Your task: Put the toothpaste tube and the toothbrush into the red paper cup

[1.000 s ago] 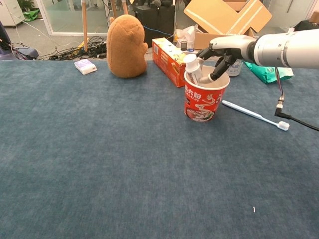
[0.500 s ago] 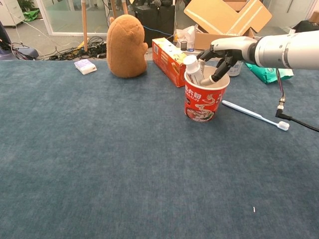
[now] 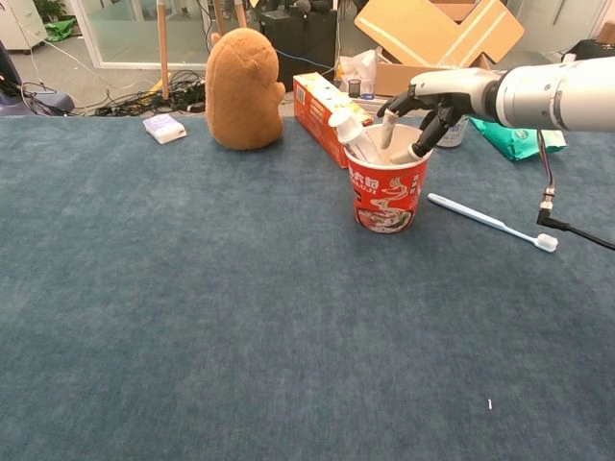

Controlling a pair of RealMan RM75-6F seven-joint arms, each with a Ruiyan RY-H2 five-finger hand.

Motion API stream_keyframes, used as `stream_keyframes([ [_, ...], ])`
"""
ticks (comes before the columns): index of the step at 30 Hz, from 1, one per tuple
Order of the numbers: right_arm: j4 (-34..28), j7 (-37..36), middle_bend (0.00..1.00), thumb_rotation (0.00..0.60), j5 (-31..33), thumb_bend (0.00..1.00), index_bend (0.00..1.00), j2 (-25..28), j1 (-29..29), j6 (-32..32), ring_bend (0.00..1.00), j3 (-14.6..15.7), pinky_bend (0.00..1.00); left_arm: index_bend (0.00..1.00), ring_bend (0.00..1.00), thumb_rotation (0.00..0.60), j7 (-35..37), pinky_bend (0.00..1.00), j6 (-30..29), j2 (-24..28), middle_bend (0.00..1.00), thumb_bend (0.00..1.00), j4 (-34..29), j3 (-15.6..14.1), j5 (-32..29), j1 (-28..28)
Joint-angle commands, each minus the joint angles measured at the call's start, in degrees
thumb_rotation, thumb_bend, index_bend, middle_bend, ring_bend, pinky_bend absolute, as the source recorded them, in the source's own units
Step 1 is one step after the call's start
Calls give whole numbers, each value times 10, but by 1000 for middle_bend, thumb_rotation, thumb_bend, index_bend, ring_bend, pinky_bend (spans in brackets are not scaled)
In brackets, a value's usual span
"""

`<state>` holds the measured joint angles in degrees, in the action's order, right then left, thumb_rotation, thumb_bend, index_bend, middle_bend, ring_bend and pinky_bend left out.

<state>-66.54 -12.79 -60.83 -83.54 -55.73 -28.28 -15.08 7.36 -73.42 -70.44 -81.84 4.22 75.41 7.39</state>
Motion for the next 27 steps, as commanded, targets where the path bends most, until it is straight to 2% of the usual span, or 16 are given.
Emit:
stream_keyframes([
  [1, 0, -2, 90, 600, -2, 156, 453, 0, 1, 0, 0, -1, 321, 168, 217, 600, -1, 125, 0, 0, 292, 26, 0, 0, -1, 0],
  [15, -18, -16, 89, 600, -11, 154, 448, 14, 11, -14, 0, -7, 321, 168, 217, 600, -1, 125, 0, 0, 292, 25, 0, 0, -1, 0],
  [27, -116, -29, 89, 600, -16, 152, 448, 103, 56, -79, 0, -28, 321, 168, 217, 600, -11, 125, -1, 1, 292, 26, -8, 1, 2, 3],
])
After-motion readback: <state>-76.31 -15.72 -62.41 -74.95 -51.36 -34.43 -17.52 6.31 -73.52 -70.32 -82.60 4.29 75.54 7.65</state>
